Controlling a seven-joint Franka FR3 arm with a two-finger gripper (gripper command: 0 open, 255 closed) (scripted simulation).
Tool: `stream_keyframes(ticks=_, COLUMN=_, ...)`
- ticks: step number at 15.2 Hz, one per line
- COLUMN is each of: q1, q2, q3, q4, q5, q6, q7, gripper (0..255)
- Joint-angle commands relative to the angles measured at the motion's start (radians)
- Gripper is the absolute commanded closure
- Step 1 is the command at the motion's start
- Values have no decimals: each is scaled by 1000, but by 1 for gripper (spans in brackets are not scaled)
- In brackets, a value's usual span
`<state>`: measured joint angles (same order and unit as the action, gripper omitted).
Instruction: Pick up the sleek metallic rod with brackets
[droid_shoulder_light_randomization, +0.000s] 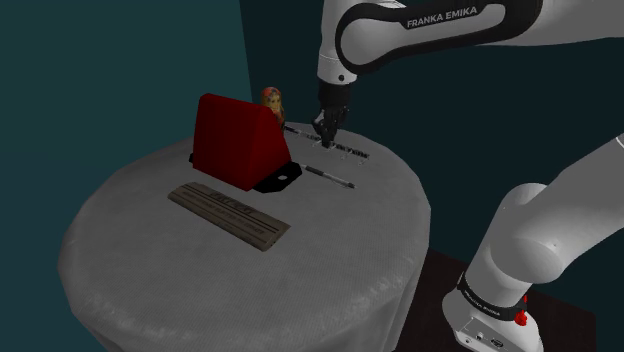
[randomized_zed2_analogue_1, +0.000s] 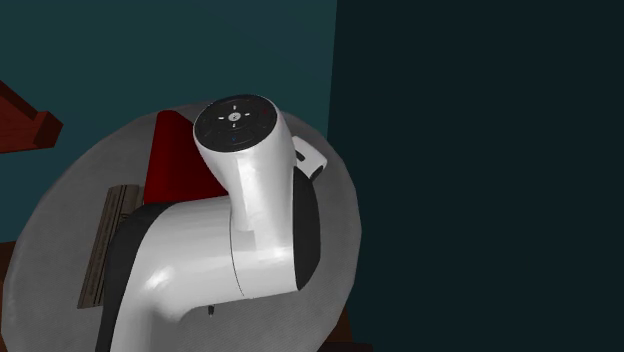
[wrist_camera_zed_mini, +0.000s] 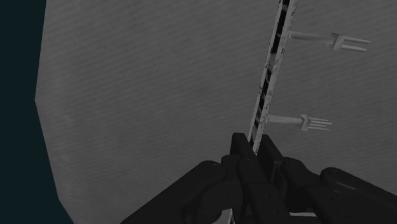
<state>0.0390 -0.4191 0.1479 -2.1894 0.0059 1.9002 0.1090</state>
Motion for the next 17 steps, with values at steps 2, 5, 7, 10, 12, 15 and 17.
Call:
stream_keyframes(ticks=2, q1=-2, q2=3, q3=-2, q4=25, q5=-1, q6=-26, q7=-2, gripper=255)
stream_keyframes(ticks=5, q1=-2, q2=6, q3=-3, q4=67, q5=-2, q6=-66, q7=-3, gripper=255)
stream_keyframes(ticks=7, q1=-3, q2=8, q3=-4, q4=97, q5=-2, q6=-92, q7=-4, gripper=255)
stream_keyframes(ticks=10, q1=-4, q2=14, q3=-4, q4=142, q5=-3, q6=-132, q7=-5, gripper=255)
stream_keyframes(ticks=12, q1=-4, q2=19, q3=-5, q4=173, q5=-4, q6=-159, q7=-6, gripper=255)
stream_keyframes(ticks=15, q1=-5, q2=28, q3=-5, q4=222, q5=-5, q6=-199, q7=-6, gripper=255)
stream_keyframes(ticks=17, q1=-5, q2=28, q3=-5, q4=225, q5=-5, q6=-201, q7=-6, gripper=255)
